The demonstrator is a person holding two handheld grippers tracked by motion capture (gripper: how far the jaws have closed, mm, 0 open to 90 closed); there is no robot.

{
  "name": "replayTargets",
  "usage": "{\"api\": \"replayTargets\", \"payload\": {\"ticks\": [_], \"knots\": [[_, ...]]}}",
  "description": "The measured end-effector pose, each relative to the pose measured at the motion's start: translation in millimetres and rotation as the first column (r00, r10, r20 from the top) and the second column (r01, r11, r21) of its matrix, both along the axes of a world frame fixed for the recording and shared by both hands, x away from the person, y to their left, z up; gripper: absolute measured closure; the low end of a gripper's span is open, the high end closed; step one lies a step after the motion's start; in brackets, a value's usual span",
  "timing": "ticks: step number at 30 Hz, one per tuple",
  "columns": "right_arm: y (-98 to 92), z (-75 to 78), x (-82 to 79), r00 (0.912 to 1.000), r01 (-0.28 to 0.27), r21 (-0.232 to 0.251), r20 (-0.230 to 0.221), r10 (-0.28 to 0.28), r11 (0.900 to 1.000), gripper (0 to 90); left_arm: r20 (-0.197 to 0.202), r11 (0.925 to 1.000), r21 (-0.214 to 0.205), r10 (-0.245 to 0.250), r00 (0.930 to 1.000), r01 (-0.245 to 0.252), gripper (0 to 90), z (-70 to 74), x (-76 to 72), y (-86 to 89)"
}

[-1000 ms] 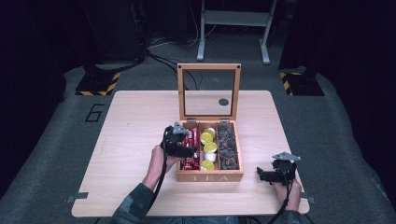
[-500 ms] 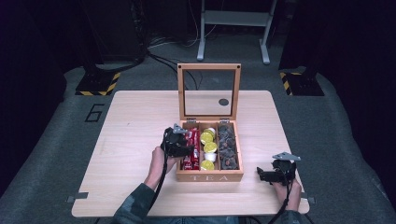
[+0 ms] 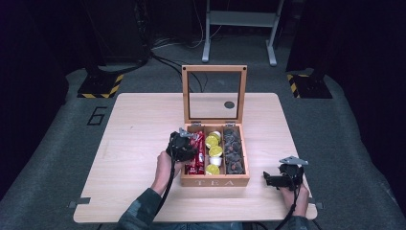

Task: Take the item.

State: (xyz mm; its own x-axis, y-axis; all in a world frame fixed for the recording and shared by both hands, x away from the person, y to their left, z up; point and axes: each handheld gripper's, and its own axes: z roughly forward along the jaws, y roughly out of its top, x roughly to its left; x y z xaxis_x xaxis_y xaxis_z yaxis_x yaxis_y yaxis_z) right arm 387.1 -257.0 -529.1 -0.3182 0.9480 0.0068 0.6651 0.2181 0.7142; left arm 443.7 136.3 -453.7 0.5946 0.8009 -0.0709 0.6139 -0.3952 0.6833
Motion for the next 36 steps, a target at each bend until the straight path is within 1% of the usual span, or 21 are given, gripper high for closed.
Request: {"api": "replayTargets", "payload": {"ticks": [2, 4, 5, 6, 7, 8, 9, 10, 13, 14, 17, 18, 19, 20, 23, 25, 30, 32, 33, 34, 36], "knots": [[0.0, 0.0, 0.0, 1.0000, 0.000, 0.000, 0.000, 0.000, 1.0000, 0.1, 0.002, 1.0000, 0.003, 0.004, 1.0000, -0.004, 72.9, 0.4, -0.2, 0.0], [0.0, 0.0, 0.0, 1.0000, 0.000, 0.000, 0.000, 0.000, 1.0000, 0.1, 0.002, 0.9999, -0.012, 0.012, 0.9999, -0.012, 75.3, 0.6, -0.2, 1.1], [0.0, 0.0, 0.0, 1.0000, 0.000, 0.000, 0.000, 0.000, 1.0000, 0.1, 0.002, 0.9999, -0.012, 0.012, 0.9999, -0.012, 75.7, 0.6, -0.2, 1.1], [0.0, 0.0, 0.0, 1.0000, 0.000, 0.000, 0.000, 0.000, 1.0000, 0.0, 0.003, 0.9997, -0.020, 0.015, 0.9999, -0.015, 76.0, 1.2, -0.3, 2.9], [0.0, 0.0, 0.0, 1.0000, 0.000, 0.000, 0.000, 0.000, 1.0000, 0.1, 0.003, 0.9997, -0.020, 0.015, 0.9999, -0.015, 76.2, 1.2, -0.3, 2.9], [0.0, 0.0, 0.0, 1.0000, 0.000, 0.000, 0.000, 0.000, 1.0000, 0.0, 0.006, 0.9992, -0.033, 0.023, 0.9997, -0.023, 76.9, 1.6, -1.1, 4.0], [0.0, 0.0, 0.0, 1.0000, 0.000, 0.000, 0.000, 0.000, 1.0000, 0.0, 0.006, 0.9992, -0.033, 0.023, 0.9997, -0.023, 77.4, 1.6, -1.1, 4.0], [0.0, 0.0, 0.0, 1.0000, 0.000, 0.000, 0.000, 0.000, 1.0000, 0.0, 0.017, 0.9986, -0.042, 0.033, 0.9993, -0.032, 78.1, 2.4, -2.2, 4.3], [0.0, 0.0, 0.0, 1.0000, -0.001, 0.000, 0.000, 0.001, 1.0000, 0.1, 0.016, 0.9983, -0.051, 0.028, 0.9995, -0.027, 79.7, 4.5, -2.8, 5.2], [0.0, 0.0, 0.0, 1.0000, -0.001, 0.000, 0.000, 0.001, 1.0000, 0.1, 0.029, 0.9982, -0.053, 0.029, 0.9992, -0.028, 80.1, 6.0, -3.4, 5.5], [0.0, 0.0, 0.0, 1.0000, 0.000, 0.000, 0.000, 0.000, 1.0000, 0.1, 0.032, 0.9990, -0.042, 0.014, 0.9994, -0.013, 80.3, 8.4, -4.1, 7.2], [0.0, 0.0, 0.0, 1.0000, -0.001, 0.000, 0.000, 0.001, 1.0000, 0.0, 0.043, 0.9986, -0.050, 0.018, 0.9989, -0.016, 80.4, 9.1, -5.1, 7.6], [0.0, 0.0, 0.0, 1.0000, -0.001, 0.000, 0.000, 0.001, 1.0000, 0.1, 0.043, 0.9986, -0.050, 0.018, 0.9989, -0.016, 80.5, 9.1, -5.1, 7.6], [0.0, 0.0, 0.0, 1.0000, 0.000, 0.000, 0.000, 0.000, 1.0000, 0.0, 0.052, 0.9987, -0.049, 0.015, 0.9985, -0.012, 80.5, 10.5, -6.2, 9.4], [0.0, 0.0, 0.0, 1.0000, -0.001, 0.000, 0.000, 0.001, 1.0000, 0.1, 0.060, 0.9983, -0.057, 0.015, 0.9981, -0.011, 80.7, 12.2, -7.6, 10.9], [0.0, 0.0, 0.0, 1.0000, 0.000, 0.000, 0.000, 0.000, 1.0000, 0.0, 0.072, 0.9971, -0.075, 0.019, 0.9972, -0.014, 80.8, 14.9, -9.5, 12.0], [0.0, 0.0, 0.0, 1.0000, -0.001, 0.000, 0.000, 0.001, 1.0000, 0.0, 0.095, 0.9973, -0.074, 0.009, 0.9954, -0.002, 80.9, 21.1, -13.7, 13.9], [0.0, 0.0, 0.0, 1.0000, 0.000, 0.000, 0.000, 0.000, 1.0000, 0.1, 0.108, 0.9968, -0.080, 0.006, 0.9941, 0.003, 80.8, 23.5, -16.2, 15.3], [0.0, 0.0, 0.0, 1.0000, 0.000, 0.000, 0.000, 0.000, 1.0000, 0.1, 0.108, 0.9968, -0.080, 0.006, 0.9941, 0.003, 80.8, 23.5, -16.2, 15.3], [-0.1, 0.0, 0.0, 1.0000, -0.001, 0.000, 0.000, 0.001, 1.0000, 0.0, 0.114, 0.9959, -0.090, 0.012, 0.9934, -0.002, 80.9, 25.2, -18.4, 16.3], [0.0, 0.0, 0.0, 1.0000, 0.000, 0.000, 0.000, 0.000, 1.0000, 0.0, 0.121, 0.9966, -0.082, 0.003, 0.9927, 0.007, 80.8, 27.7, -20.1, 18.3]]}}
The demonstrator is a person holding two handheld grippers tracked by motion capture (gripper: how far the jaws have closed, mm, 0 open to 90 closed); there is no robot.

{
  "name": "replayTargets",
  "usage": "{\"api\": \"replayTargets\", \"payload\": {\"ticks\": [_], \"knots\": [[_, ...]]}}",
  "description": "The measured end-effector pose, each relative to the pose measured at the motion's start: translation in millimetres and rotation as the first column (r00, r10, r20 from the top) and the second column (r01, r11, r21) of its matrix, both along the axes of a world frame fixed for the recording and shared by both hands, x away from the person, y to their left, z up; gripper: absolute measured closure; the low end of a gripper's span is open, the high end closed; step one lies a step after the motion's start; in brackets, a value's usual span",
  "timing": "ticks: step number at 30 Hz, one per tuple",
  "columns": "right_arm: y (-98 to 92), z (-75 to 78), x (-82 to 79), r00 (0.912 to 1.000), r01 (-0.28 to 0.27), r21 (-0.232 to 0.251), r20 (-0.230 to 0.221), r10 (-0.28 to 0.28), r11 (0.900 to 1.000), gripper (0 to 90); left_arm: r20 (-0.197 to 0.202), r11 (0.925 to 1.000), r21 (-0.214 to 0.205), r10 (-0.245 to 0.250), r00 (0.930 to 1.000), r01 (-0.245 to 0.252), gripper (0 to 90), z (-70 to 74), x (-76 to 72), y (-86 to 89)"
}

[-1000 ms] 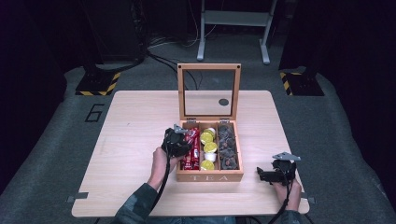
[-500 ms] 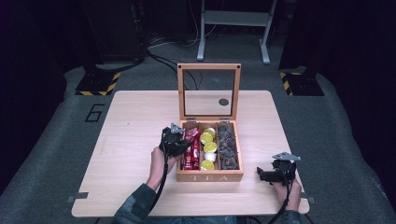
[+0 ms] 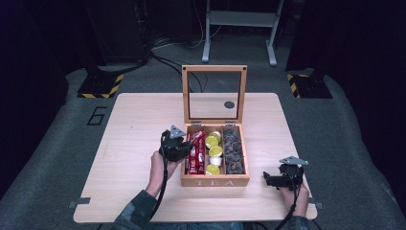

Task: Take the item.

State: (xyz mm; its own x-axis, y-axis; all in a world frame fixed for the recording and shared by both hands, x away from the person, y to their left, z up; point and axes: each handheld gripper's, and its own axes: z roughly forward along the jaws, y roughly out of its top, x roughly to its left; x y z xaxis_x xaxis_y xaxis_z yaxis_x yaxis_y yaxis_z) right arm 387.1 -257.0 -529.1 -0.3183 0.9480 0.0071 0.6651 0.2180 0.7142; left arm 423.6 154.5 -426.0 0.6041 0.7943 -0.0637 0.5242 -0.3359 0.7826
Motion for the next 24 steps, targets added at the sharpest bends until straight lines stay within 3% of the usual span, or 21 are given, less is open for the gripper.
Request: {"api": "replayTargets", "payload": {"ticks": [16, 24], "knots": [[-0.1, 0.1, -0.1, 1.0000, 0.003, 0.001, -0.002, -0.003, 1.0000, 0.1, 0.065, 0.9994, -0.032, 0.018, 0.9977, -0.016, 80.9, 13.2, -14.3, 21.0], [-0.1, 0.1, -0.1, 1.0000, 0.003, 0.001, -0.002, -0.003, 1.0000, 0.2, 0.074, 0.9982, -0.046, 0.041, 0.9964, -0.038, 80.9, 12.8, -18.6, 32.1]]}}
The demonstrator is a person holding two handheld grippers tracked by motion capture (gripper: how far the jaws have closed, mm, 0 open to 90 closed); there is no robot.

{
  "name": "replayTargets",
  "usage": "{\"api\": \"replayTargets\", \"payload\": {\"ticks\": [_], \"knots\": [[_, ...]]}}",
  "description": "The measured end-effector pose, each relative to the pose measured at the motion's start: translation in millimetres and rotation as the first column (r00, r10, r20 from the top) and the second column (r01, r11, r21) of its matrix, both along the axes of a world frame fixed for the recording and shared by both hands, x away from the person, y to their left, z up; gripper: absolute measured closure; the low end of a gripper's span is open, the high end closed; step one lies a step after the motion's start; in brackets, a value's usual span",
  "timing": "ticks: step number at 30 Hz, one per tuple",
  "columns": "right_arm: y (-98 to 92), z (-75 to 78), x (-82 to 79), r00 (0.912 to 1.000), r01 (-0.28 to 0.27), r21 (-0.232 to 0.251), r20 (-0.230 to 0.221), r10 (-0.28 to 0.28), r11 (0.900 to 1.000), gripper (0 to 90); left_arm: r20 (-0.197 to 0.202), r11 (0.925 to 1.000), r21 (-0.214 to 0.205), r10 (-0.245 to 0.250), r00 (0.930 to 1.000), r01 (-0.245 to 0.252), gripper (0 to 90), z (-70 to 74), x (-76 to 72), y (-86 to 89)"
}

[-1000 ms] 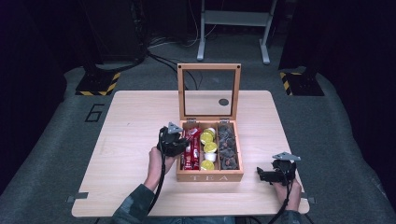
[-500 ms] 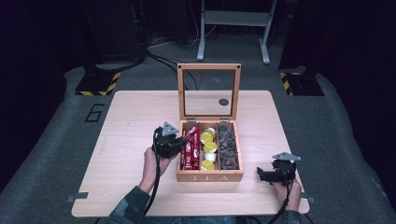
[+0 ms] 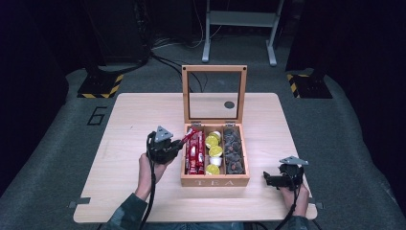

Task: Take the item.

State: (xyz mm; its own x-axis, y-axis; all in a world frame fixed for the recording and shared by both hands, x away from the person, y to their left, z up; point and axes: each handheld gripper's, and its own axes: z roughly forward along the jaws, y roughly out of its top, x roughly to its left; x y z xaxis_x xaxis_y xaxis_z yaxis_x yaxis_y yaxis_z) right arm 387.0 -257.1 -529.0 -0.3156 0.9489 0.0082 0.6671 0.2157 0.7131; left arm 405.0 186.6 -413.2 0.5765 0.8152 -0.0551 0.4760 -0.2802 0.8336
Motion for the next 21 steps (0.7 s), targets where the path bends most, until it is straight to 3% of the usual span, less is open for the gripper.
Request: {"api": "replayTargets", "payload": {"ticks": [21], "knots": [[-0.2, -0.1, -0.1, 1.0000, 0.003, 0.000, 0.003, -0.003, 1.0000, 0.6, 0.044, 0.9961, 0.000, 0.089, 0.9951, -0.089, 80.9, 5.3, -5.0, 43.2]]}}
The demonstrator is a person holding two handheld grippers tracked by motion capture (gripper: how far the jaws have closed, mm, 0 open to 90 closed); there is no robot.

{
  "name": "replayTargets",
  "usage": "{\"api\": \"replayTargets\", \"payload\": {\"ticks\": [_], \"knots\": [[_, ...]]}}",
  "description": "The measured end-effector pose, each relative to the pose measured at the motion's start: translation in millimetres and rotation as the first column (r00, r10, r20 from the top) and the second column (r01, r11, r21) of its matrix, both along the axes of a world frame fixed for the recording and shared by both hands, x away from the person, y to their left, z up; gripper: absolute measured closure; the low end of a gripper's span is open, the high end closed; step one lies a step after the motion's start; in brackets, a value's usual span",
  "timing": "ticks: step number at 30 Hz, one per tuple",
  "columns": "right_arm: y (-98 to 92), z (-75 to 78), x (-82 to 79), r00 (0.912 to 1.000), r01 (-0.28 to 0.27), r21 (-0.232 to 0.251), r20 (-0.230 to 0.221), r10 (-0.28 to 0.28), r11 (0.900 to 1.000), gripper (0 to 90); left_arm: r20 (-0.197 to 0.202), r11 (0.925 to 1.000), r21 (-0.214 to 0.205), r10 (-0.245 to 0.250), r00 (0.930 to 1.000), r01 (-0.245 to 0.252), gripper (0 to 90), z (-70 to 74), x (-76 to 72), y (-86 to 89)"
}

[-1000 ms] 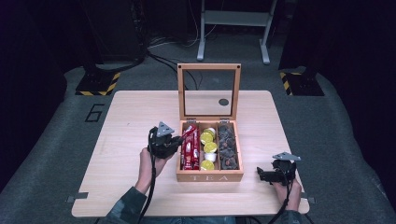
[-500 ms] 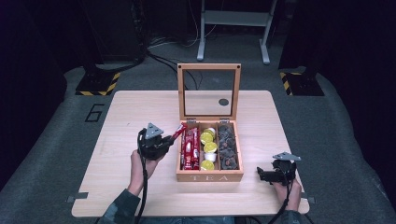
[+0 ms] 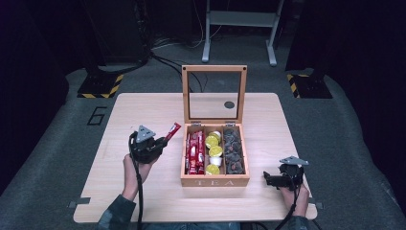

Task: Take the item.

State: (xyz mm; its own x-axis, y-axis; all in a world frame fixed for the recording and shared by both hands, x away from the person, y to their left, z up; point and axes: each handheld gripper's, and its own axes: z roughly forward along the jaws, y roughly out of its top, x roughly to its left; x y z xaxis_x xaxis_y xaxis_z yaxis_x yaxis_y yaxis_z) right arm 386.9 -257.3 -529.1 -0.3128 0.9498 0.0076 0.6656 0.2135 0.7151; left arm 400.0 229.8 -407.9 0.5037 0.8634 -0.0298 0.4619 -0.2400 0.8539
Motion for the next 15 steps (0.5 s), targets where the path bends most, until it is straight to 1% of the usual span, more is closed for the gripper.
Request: {"api": "replayTargets", "payload": {"ticks": [1, 2, 3, 6, 7, 14, 15], "knots": [[0.0, 0.0, 0.0, 1.0000, 0.000, 0.000, 0.000, 0.000, 1.0000, 0.6, 0.000, 1.0000, 0.001, 0.008, 1.0000, -0.008, 80.9, -0.2, -0.1, 4.0], [0.0, 0.0, 0.0, 1.0000, 0.000, 0.000, 0.000, 0.000, 1.0000, 0.6, 0.000, 1.0000, 0.001, 0.008, 1.0000, -0.008, 80.9, -0.2, -0.1, 4.0], [0.0, 0.0, 0.0, 1.0000, 0.000, 0.000, 0.000, 0.000, 1.0000, 0.6, 0.000, 0.9998, 0.001, 0.019, 0.9998, -0.019, 80.9, -0.7, 0.0, 8.9], [0.0, 0.0, 0.0, 1.0000, 0.000, 0.000, 0.000, 0.000, 1.0000, 0.6, -0.001, 0.9995, -0.004, 0.031, 0.9995, -0.031, 80.9, -1.8, 0.2, 12.7], [0.0, 0.0, 0.0, 1.0000, 0.000, 0.000, 0.000, 0.000, 1.0000, 0.6, 0.001, 0.9989, -0.009, 0.045, 0.9990, -0.045, 80.9, -3.5, 0.4, 16.8], [0.0, 0.0, 0.0, 1.0000, 0.000, 0.000, 0.000, 0.000, 1.0000, 0.6, -0.005, 0.9972, -0.004, 0.075, 0.9972, -0.075, 81.3, -9.3, 0.2, 27.8], [0.0, 0.0, 0.0, 1.0000, 0.000, 0.000, 0.000, 0.000, 1.0000, 0.6, -0.004, 0.9958, -0.015, 0.090, 0.9959, -0.090, 81.3, -10.7, 0.3, 30.4]]}}
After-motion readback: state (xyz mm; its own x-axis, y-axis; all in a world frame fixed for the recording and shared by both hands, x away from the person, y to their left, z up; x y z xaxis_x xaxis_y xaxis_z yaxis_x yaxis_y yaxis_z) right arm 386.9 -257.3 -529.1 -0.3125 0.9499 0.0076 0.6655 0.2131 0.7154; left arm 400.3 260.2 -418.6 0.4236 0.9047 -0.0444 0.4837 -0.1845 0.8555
